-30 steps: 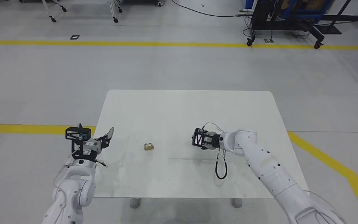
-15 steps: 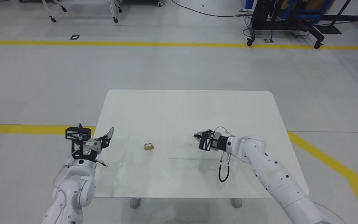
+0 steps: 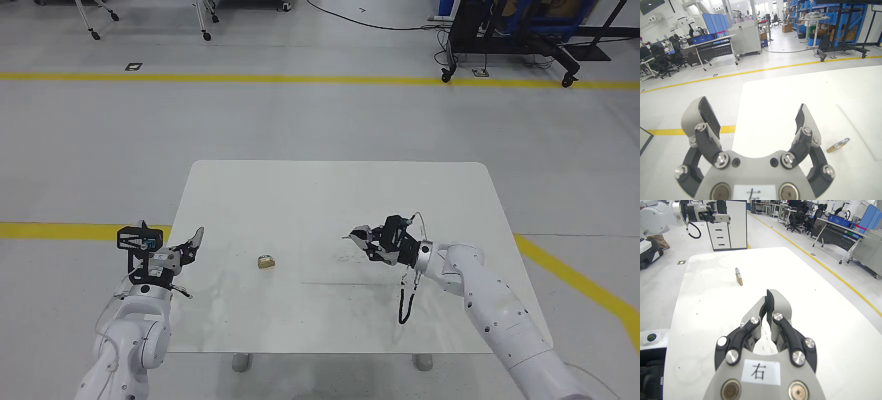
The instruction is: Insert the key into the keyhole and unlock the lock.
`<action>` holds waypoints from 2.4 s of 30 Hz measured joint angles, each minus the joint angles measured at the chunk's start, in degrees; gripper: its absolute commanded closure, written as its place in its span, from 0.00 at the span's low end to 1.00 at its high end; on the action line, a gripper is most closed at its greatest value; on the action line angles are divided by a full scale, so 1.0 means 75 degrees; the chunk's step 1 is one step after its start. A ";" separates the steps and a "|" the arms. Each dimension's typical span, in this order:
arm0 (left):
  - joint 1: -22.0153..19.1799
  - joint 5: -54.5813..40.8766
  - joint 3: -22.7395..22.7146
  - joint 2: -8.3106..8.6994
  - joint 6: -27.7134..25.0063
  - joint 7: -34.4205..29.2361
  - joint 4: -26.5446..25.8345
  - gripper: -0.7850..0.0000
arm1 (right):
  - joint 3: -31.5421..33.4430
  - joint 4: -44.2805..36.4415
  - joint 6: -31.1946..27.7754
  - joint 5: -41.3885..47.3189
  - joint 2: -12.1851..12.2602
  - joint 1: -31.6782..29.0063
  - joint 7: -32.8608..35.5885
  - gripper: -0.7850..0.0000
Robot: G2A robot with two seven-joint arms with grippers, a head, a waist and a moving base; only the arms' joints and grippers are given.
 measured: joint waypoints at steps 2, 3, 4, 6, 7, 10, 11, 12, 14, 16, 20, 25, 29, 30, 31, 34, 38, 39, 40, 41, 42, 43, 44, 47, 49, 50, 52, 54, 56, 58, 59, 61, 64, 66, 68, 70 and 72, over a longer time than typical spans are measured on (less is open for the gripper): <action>0.0000 0.0000 0.0000 0.0000 0.0000 0.0000 0.0000 0.00 | 0.0000 0.0001 0.0000 0.0001 0.0000 0.0000 0.0000 1.00; -0.0002 -0.0005 0.0004 -0.0003 -0.0005 0.0001 -0.0004 0.00 | -0.0005 0.0021 0.0013 0.0048 -0.0005 -0.0034 -0.0018 1.00; -0.0020 -0.0062 0.0022 -0.0021 -0.0061 0.0009 -0.0022 0.00 | -0.0022 0.0069 -0.0012 0.0190 -0.0018 -0.0089 -0.0076 1.00; -0.0148 -0.0662 0.0021 -0.0070 -0.0499 -0.0081 -0.0018 0.00 | -0.0086 0.0260 -0.0328 0.0851 -0.0066 -0.0128 -0.0336 1.00; -0.0235 -0.1163 0.0046 -0.0085 -0.0766 -0.0181 -0.0021 0.00 | -0.0142 0.0375 -0.0553 0.1214 -0.0098 -0.0114 -0.0516 1.00; -0.0613 -0.3727 0.0365 -0.0148 -0.1867 -0.0918 -0.0008 0.00 | -0.0353 0.0942 -0.1258 0.2415 -0.0212 0.0082 -0.1147 1.00; -0.0763 -0.4656 0.0482 -0.0163 -0.2187 -0.1315 0.0027 0.00 | -0.0466 0.1080 -0.1298 0.2741 -0.0241 0.0144 -0.1309 1.00; -0.0991 -0.5819 0.0631 -0.0172 -0.2526 -0.1941 0.0075 0.00 | -0.0638 0.1218 -0.1294 0.3121 -0.0264 0.0227 -0.1479 1.00; -0.1368 -0.7234 0.0833 -0.0168 -0.2812 -0.2910 0.0159 0.00 | -0.0879 0.1367 -0.1275 0.3526 -0.0257 0.0353 -0.1617 1.00; -0.1785 -0.8512 0.1118 -0.0171 -0.2824 -0.3902 0.0339 0.00 | -0.1119 0.1442 -0.1271 0.3822 -0.0216 0.0468 -0.1762 1.00; -0.2330 -0.9660 0.1436 -0.0159 -0.2508 -0.5272 0.0502 0.00 | -0.1341 0.1504 -0.1271 0.3750 -0.0105 0.0639 -0.1763 1.00; -0.2308 -0.9627 0.1426 -0.0159 -0.2518 -0.5199 0.0493 0.00 | -0.1338 0.1500 -0.1272 0.3735 -0.0102 0.0642 -0.1746 1.00; -0.2320 -1.0362 0.1741 -0.0224 -0.2577 -0.5488 0.0617 0.00 | -0.1363 0.1443 -0.1251 0.3823 -0.0115 0.0598 -0.1690 1.00; -0.2455 -1.1027 0.1863 -0.0245 -0.2659 -0.5727 0.0795 0.00 | -0.1426 0.1386 -0.1246 0.4003 -0.0140 0.0549 -0.1547 1.00; -0.2577 -1.1569 0.1958 -0.0262 -0.2766 -0.5934 0.0949 0.00 | -0.1509 0.1346 -0.1258 0.4214 -0.0167 0.0526 -0.1395 1.00; -0.2930 -1.3019 0.2213 -0.0302 -0.3126 -0.6620 0.1464 0.00 | -0.1914 0.1260 -0.1273 0.5238 -0.0262 0.0588 -0.0742 1.00; -0.3097 -1.3542 0.2252 -0.0295 -0.3233 -0.7000 0.1941 0.00 | -0.2430 0.1295 -0.1272 0.6698 -0.0346 0.0800 0.0155 1.00; -0.3115 -1.3521 0.2229 -0.0290 -0.3258 -0.6976 0.2004 0.00 | -0.2540 0.1301 -0.1272 0.7135 -0.0362 0.0848 0.0363 1.00; -0.3122 -1.3506 0.2212 -0.0287 -0.3273 -0.6937 0.2032 0.00 | -0.2611 0.1292 -0.1272 0.7460 -0.0369 0.0871 0.0494 1.00; -0.3128 -1.3479 0.2196 -0.0284 -0.3278 -0.6896 0.2051 0.00 | -0.2677 0.1264 -0.1272 0.7790 -0.0375 0.0883 0.0611 1.00; -0.3140 -1.3362 0.2173 -0.0275 -0.3295 -0.6839 0.2065 0.00 | -0.2764 0.1185 -0.1272 0.8246 -0.0379 0.0881 0.0760 1.00; -0.3146 -1.3225 0.2164 -0.0268 -0.3317 -0.6792 0.2067 0.00 | -0.2820 0.1111 -0.1272 0.8597 -0.0377 0.0874 0.0880 1.00; -0.3146 -1.3093 0.2168 -0.0264 -0.3342 -0.6747 0.2063 0.00 | -0.2855 0.1043 -0.1272 0.8942 -0.0368 0.0870 0.1012 1.00; -0.3126 -1.2923 0.2241 -0.0262 -0.3394 -0.6684 0.2021 0.00 | -0.2887 0.0831 -0.1272 1.0034 -0.0311 0.0828 0.1535 1.00; -0.3124 -1.2896 0.2301 -0.0258 -0.3386 -0.6755 0.2000 0.00 | -0.2910 0.0691 -0.1272 1.0798 -0.0268 0.0770 0.2051 1.00; -0.3129 -1.2894 0.2325 -0.0256 -0.3378 -0.6794 0.1998 0.00 | -0.2943 0.0638 -0.1272 1.1175 -0.0254 0.0739 0.2343 1.00; -0.3142 -1.2941 0.2392 -0.0254 -0.3364 -0.6902 0.1997 0.00 | -0.2999 0.0662 -0.1272 1.2069 -0.0224 0.0732 0.3141 1.00; -0.3150 -1.3012 0.2444 -0.0254 -0.3367 -0.6970 0.1999 0.00 | -0.3008 0.0850 -0.1272 1.2853 -0.0215 0.0793 0.3932 1.00; -0.3156 -1.2997 0.2480 -0.0249 -0.3381 -0.7020 0.1999 0.00 | -0.2982 0.1039 -0.1272 1.3375 -0.0234 0.0858 0.4463 1.00; -0.3161 -1.2922 0.2517 -0.0242 -0.3409 -0.7064 0.2000 0.00 | -0.2991 0.1200 -0.1272 1.3870 -0.0281 0.0903 0.4980 1.00; -0.3163 -1.2875 0.2532 -0.0238 -0.3421 -0.7074 0.2002 0.00 | -0.3007 0.1247 -0.1272 1.4047 -0.0299 0.0916 0.5192 1.00; -0.3170 -1.2749 0.2567 -0.0231 -0.3436 -0.7069 0.2005 0.00 | -0.3018 0.1274 -0.1272 1.4173 -0.0309 0.0923 0.5372 1.00; -0.3200 -1.2407 0.2617 -0.0217 -0.3463 -0.7011 0.2012 0.11 | -0.3018 0.1267 -0.1272 1.4127 -0.0307 0.0921 0.5302 1.00; -0.3207 -1.2102 0.2680 -0.0212 -0.3500 -0.6925 0.2014 0.25 | -0.3017 0.1267 -0.1272 1.4126 -0.0306 0.0921 0.5301 1.00; -0.3208 -1.1998 0.2750 -0.0216 -0.3510 -0.6863 0.2007 0.31 | -0.3017 0.1267 -0.1272 1.4127 -0.0306 0.0921 0.5302 1.00; -0.3220 -1.1973 0.2807 -0.0218 -0.3510 -0.6820 0.2005 0.29 | -0.3017 0.1267 -0.1272 1.4128 -0.0306 0.0921 0.5303 1.00; -0.3234 -1.1952 0.2838 -0.0216 -0.3502 -0.6777 0.2016 0.38 | -0.3017 0.1267 -0.1272 1.4128 -0.0306 0.0921 0.5303 1.00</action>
